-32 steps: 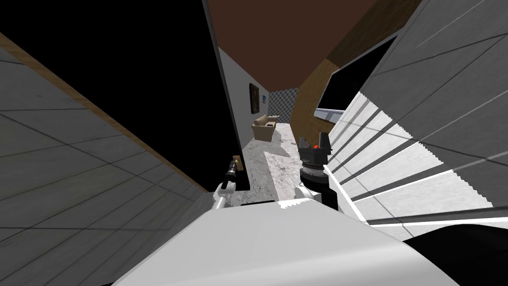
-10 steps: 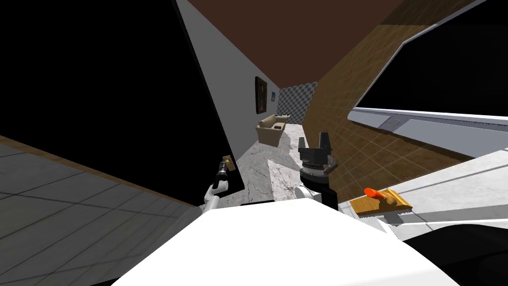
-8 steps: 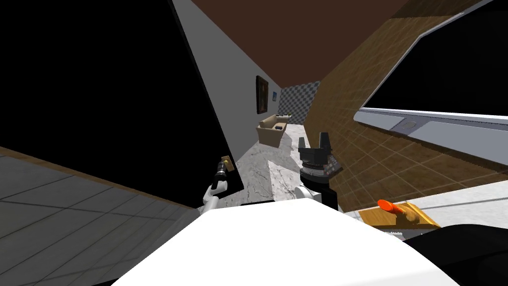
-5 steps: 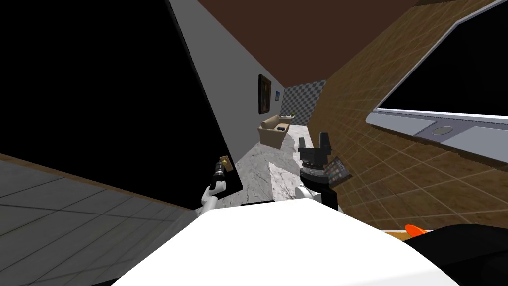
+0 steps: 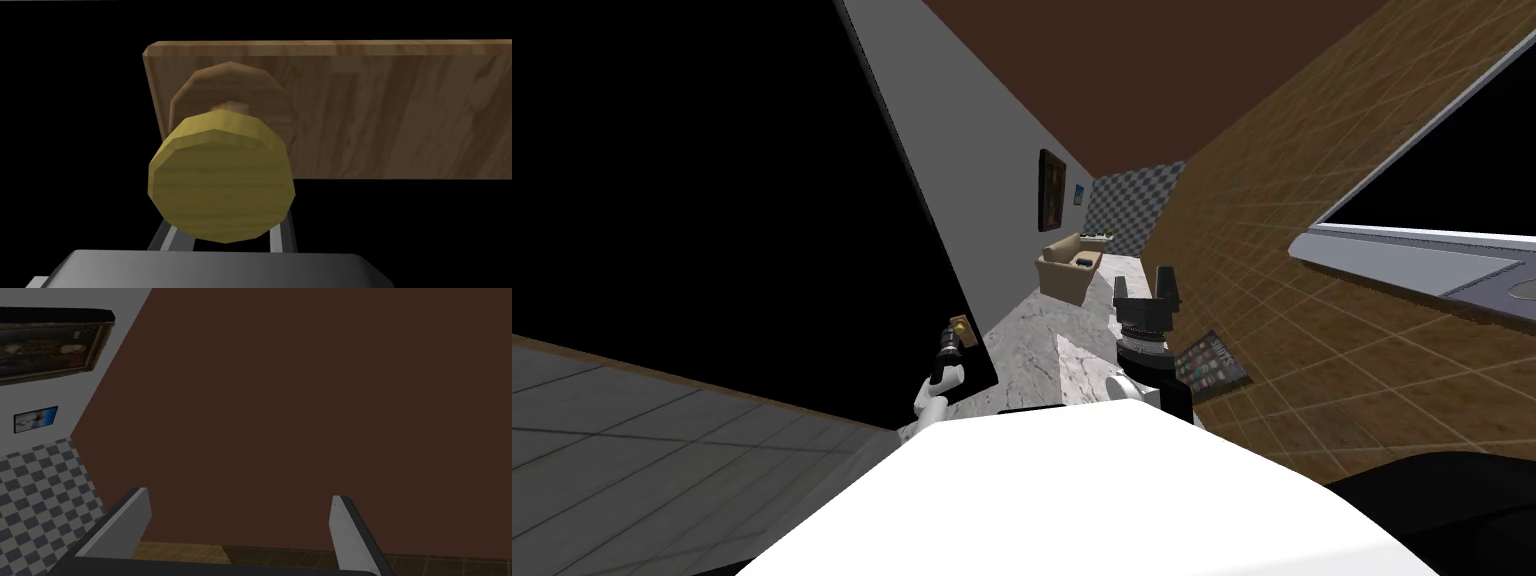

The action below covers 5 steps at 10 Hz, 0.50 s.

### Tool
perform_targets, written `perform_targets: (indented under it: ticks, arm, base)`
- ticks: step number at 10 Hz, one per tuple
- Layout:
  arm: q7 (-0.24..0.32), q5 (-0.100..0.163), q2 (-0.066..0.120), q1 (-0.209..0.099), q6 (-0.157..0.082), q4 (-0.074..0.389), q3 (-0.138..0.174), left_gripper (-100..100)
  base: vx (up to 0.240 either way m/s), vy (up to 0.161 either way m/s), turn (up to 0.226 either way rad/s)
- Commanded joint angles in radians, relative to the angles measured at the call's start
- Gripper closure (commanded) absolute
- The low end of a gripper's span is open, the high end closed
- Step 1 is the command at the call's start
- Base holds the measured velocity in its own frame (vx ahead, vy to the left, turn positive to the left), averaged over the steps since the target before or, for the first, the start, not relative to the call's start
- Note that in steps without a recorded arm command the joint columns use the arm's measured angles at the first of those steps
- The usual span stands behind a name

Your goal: Push the door open

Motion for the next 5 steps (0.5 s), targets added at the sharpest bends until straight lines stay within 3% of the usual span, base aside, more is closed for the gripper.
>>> perform_targets:
  ticks: [1,2,4,5]
  arm:
    - [-0.001,0.002,-0.006,-0.007,-0.003,0.001,0.007,100]
    - [-0.003,0.003,-0.009,-0.008,-0.003,0.003,0.016,100]
    - [-0.006,0.006,0.004,-0.003,-0.002,0.003,0.038,100]
    - [-0.007,0.008,0.006,-0.003,-0.003,0.004,0.046,100]
  base:
    - [0.162,-0.087,0.073]
    - [0.145,-0.059,0.059]
    - [0.092,-0.018,0.052]
    - [0.236,-0.067,0.08]
